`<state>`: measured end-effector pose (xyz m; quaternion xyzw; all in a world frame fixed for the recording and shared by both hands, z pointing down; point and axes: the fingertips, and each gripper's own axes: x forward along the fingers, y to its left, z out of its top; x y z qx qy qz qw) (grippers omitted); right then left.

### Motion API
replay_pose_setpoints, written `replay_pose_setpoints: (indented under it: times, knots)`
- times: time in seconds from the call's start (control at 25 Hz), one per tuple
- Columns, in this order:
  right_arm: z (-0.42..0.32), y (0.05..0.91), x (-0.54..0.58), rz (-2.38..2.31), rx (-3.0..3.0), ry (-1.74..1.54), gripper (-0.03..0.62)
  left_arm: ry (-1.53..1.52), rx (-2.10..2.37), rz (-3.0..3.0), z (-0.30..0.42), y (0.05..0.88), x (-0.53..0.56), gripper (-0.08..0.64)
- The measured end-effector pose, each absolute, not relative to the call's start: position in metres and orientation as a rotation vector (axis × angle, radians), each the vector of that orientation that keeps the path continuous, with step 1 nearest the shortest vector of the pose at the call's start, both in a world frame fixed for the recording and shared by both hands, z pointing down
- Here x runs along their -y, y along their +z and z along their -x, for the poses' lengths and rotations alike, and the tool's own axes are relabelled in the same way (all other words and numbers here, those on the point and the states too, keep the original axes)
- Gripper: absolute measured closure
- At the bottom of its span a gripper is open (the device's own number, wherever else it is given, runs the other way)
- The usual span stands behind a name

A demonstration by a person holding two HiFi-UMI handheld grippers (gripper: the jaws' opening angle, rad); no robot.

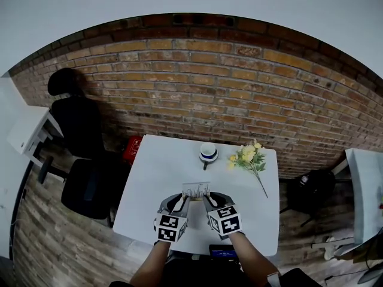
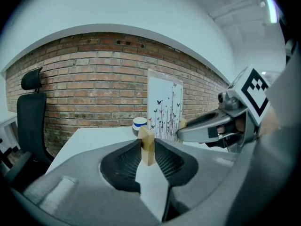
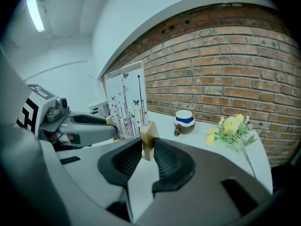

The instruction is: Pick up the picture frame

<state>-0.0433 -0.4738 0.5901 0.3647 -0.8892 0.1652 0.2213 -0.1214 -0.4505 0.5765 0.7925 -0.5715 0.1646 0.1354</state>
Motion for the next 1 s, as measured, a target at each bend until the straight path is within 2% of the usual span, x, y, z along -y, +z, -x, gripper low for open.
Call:
replay_pose_setpoints:
  times: [1.0]
  knots:
    - [0.015, 0.58, 0.416, -1.016, 2.49, 0.5, 0.506, 0.526, 1.672, -2.313, 0.092, 0.561, 0.394, 0.465]
